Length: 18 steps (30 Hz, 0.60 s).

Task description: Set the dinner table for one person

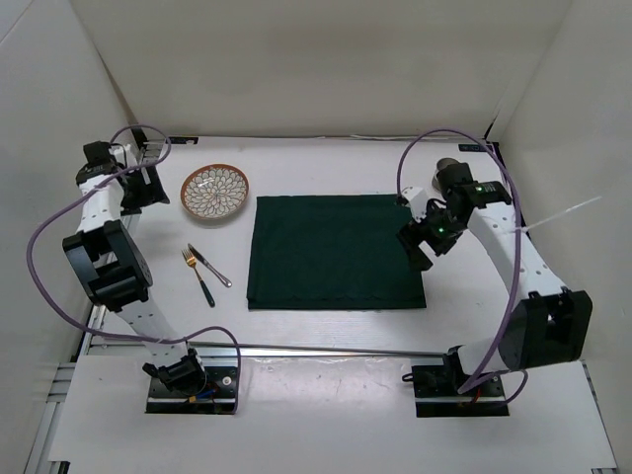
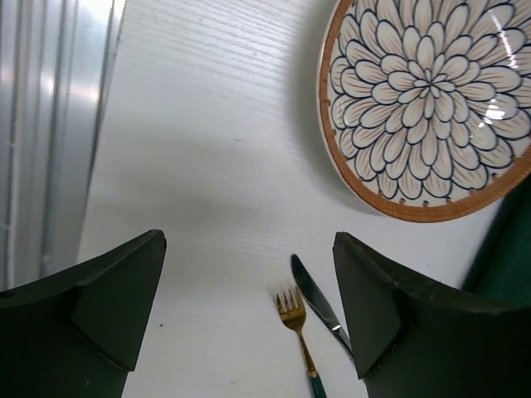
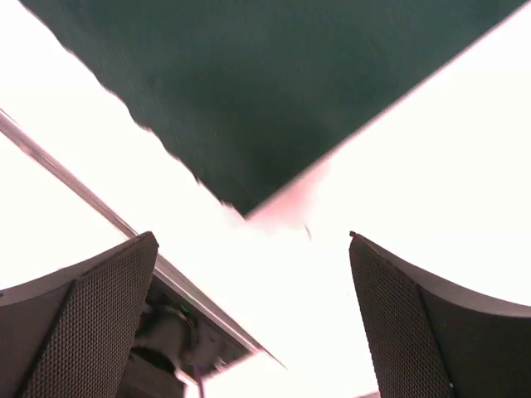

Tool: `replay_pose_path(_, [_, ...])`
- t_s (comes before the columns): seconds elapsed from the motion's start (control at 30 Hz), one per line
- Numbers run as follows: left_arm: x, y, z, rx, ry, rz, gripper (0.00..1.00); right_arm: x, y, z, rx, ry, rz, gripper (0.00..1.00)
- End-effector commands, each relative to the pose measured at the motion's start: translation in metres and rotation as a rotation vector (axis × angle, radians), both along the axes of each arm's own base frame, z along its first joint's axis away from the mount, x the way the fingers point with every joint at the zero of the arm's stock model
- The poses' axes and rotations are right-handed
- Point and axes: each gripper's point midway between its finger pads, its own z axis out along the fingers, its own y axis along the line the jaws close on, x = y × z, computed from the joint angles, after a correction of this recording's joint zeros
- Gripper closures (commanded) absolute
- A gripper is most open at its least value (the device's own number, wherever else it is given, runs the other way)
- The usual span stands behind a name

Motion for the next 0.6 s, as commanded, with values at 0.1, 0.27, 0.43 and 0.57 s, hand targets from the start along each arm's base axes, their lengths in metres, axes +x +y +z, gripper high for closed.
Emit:
replay_pose_path(0.1, [0.025,-0.025,-0.007,-0.204,-0.085,-0.074,0.08,-0.004,-0.032,0.039,-0.133,-0.064,0.032,0.00])
replay_pose_path(0.27, [0.053,-0.033,-0.026,-0.242,-0.071,-0.080,0.09,0.004,-0.032,0.048,-0.139,-0.064,-0.038,0.00])
replay_pose_path(0.43, [0.076,-0.037,-0.037,-0.236,-0.058,-0.049,0.10,0.002,-0.040,0.047,-0.180,-0.068,-0.049,0.00])
replay_pose_path(0.57, [0.092,-0.047,-0.050,-0.216,-0.044,-0.046,0.11,0.001,-0.042,0.049,-0.186,-0.076,-0.062,0.00])
